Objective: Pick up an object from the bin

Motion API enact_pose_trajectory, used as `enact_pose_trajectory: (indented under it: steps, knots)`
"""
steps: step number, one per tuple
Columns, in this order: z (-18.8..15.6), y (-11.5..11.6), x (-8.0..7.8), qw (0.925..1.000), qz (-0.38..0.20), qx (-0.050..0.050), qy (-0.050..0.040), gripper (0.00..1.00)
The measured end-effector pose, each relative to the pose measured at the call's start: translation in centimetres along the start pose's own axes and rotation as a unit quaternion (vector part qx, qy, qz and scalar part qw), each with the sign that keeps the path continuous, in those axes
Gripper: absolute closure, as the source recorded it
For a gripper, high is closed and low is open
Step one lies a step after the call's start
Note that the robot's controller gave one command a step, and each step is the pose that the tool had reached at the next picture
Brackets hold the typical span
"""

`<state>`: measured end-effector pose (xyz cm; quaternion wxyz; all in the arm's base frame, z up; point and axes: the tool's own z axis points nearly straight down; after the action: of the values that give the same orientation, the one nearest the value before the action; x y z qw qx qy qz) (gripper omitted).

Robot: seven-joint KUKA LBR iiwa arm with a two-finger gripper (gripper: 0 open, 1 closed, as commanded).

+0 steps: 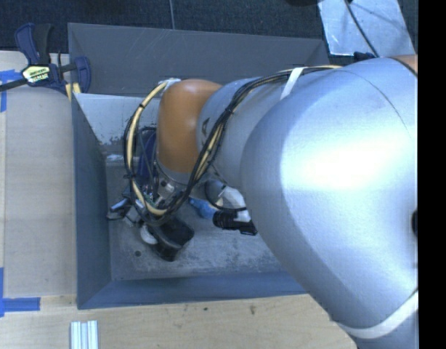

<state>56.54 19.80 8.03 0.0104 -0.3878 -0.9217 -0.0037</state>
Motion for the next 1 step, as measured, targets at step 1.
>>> enact_pose_trajectory:
  steps: [1]
  knots:
    - [-0.19,-1.88,2.32,0.9799,-0.197,-0.019,-0.0235,0.00]
